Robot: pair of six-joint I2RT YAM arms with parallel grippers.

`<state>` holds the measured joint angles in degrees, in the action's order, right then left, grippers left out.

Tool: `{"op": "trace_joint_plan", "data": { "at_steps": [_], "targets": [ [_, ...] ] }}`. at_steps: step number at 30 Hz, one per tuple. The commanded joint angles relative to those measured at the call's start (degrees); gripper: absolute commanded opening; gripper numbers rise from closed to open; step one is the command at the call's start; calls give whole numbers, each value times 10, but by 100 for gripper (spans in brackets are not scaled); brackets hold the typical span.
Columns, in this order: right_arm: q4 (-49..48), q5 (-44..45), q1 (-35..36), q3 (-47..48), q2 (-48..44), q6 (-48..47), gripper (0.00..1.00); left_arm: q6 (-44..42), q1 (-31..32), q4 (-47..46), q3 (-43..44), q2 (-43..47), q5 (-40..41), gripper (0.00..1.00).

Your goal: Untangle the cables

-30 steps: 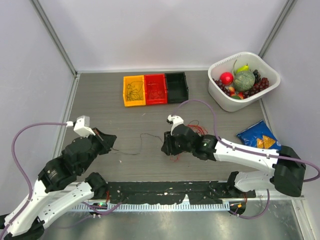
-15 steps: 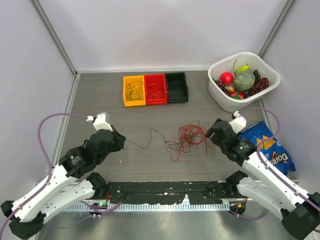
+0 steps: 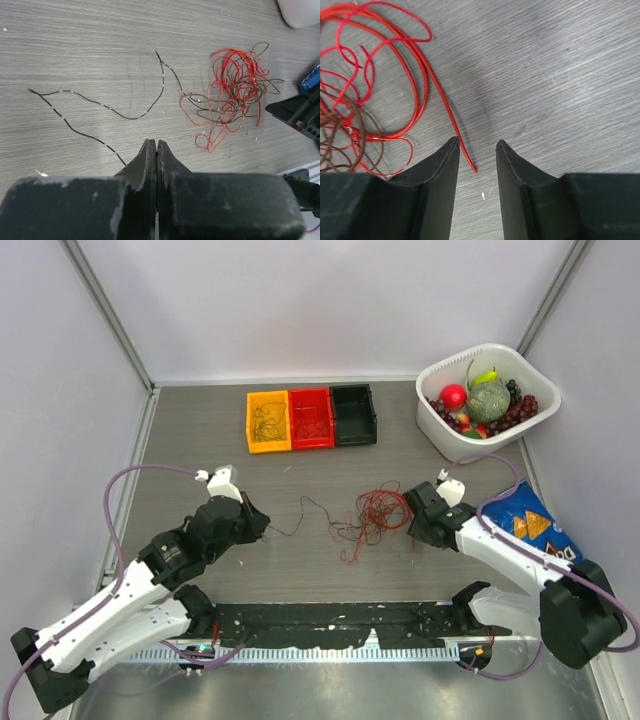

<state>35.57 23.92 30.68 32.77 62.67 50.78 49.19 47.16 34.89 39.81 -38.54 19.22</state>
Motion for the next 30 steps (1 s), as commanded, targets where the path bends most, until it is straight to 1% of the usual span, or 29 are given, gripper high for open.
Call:
{"op": "trace_joint_plan", "data": {
  "at_steps": [1, 6, 10, 11, 12, 13, 14, 15, 16, 17, 18, 20, 22, 23, 24, 25, 28, 30],
  "targets": [
    [-51, -24, -1, 0, 40, -38, 41, 5, 0, -53, -8, -9, -30, 0],
    [-75, -41, -1, 3, 101, -54, 41, 9, 0, -64, -21, -7, -41, 0],
    [-82, -41, 0, 2, 126, -60, 40, 10, 0, -74, -28, -5, -44, 1],
    [-85, -45, 0, 2, 129, -61, 30, 9, 0, -74, -28, -4, -42, 2],
    [-88, -48, 0, 1, 130, -63, 23, 9, 0, -74, -27, -5, -41, 4],
    [-89, -49, 0, 2, 127, -62, 11, 8, 0, -74, -27, -5, -40, 7],
    [-88, -48, 0, 6, 126, -67, 4, 6, 0, -74, -25, -5, -39, 11],
    [-81, -44, 0, 10, 117, -67, 1, 5, 0, -74, -26, -7, -38, 21],
    [-75, -41, -1, 19, 109, -74, 1, 4, 0, -75, -26, -6, -38, 28],
    [-54, -21, 1, 28, 89, -75, 1, 2, 0, -75, -26, -6, -37, 38],
    [-39, -8, 4, 43, 76, -72, 1, 1, 0, -74, -26, -6, -37, 45],
    [-3, 29, 13, 68, 12, -84, 1, -3, 0, -72, -25, -5, -38, 57],
    [61, 81, 17, 106, -53, -81, 1, -7, 0, -68, -23, -4, -38, 68],
    [73, 99, 17, 119, -90, -84, 1, -8, 0, -66, -22, -4, -37, 72],
    [89, 105, 17, 151, -106, -89, 1, -8, 0, -64, -21, -2, -36, 74],
    [89, 99, 17, 168, -138, -103, 1, -8, 0, -63, -21, 0, -35, 77],
    [53, 51, 17, 225, -206, -138, 1, -5, 0, -68, -22, 4, -38, 80],
    [26, 18, 17, 257, -231, -150, 1, -1, 0, -71, -21, 6, -45, 82]
  ]
}}
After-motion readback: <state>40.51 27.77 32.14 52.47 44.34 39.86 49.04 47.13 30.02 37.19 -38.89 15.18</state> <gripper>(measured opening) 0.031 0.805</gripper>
